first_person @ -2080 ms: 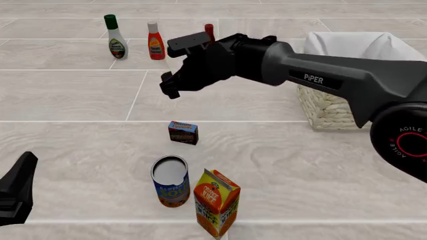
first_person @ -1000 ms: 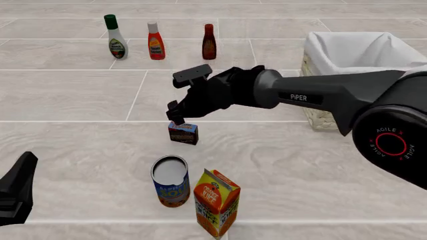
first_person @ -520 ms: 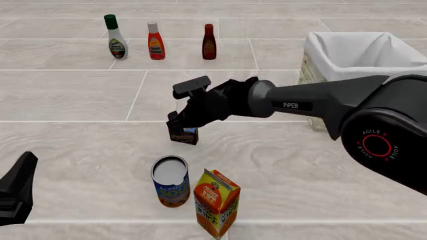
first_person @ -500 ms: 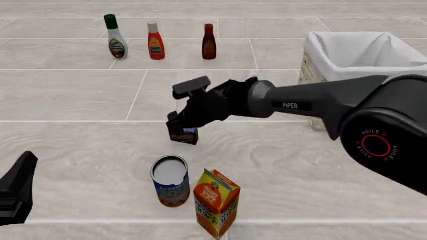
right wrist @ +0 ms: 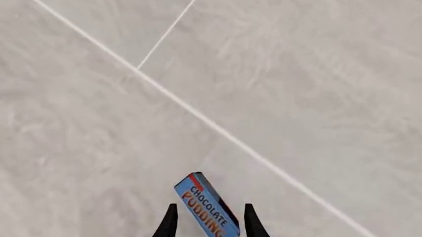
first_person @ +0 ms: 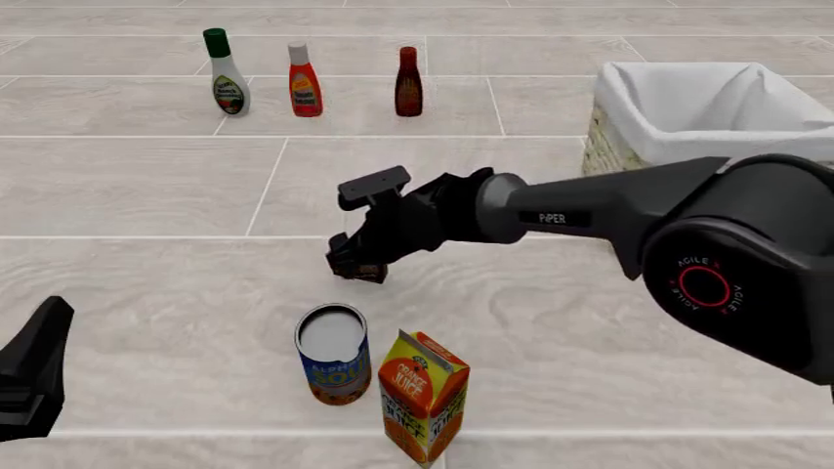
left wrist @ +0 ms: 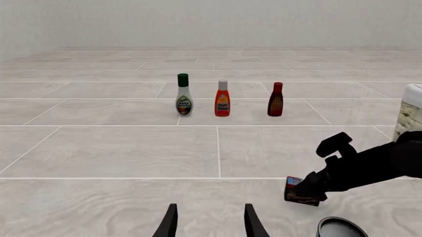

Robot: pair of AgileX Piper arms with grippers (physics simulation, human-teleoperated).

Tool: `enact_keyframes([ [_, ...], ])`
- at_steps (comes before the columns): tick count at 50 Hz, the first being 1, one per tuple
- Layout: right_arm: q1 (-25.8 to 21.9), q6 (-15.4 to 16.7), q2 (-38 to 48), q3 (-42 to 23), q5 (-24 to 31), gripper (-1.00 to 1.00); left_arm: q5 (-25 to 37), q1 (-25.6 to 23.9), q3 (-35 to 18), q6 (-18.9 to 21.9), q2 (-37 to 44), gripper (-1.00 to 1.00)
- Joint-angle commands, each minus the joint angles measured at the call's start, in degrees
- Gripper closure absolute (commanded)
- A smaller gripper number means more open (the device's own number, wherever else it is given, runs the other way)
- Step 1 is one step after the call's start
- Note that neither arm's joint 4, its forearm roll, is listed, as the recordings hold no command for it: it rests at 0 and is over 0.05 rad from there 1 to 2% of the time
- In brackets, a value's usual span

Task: Pick the chocolate pudding and place it in the basket.

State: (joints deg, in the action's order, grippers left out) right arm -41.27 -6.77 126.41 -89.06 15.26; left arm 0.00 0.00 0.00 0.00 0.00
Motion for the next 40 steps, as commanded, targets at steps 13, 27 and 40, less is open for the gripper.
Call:
enact_keyframes([
  [13,-0.19,-0.59,2.16,0.30,-1.39,-1.00,0.00,0.00,0.00,0.00,0.00,-1.00],
  [27,1.18,1.93,1.02,1.27,-4.35,1.00,0.00,0.00,0.00,0.00,0.00,-1.00],
  [40,2.93,4.51,-0.08,2.40,-6.43,1.00,0.00,0.00,0.00,0.00,0.00,-1.00],
])
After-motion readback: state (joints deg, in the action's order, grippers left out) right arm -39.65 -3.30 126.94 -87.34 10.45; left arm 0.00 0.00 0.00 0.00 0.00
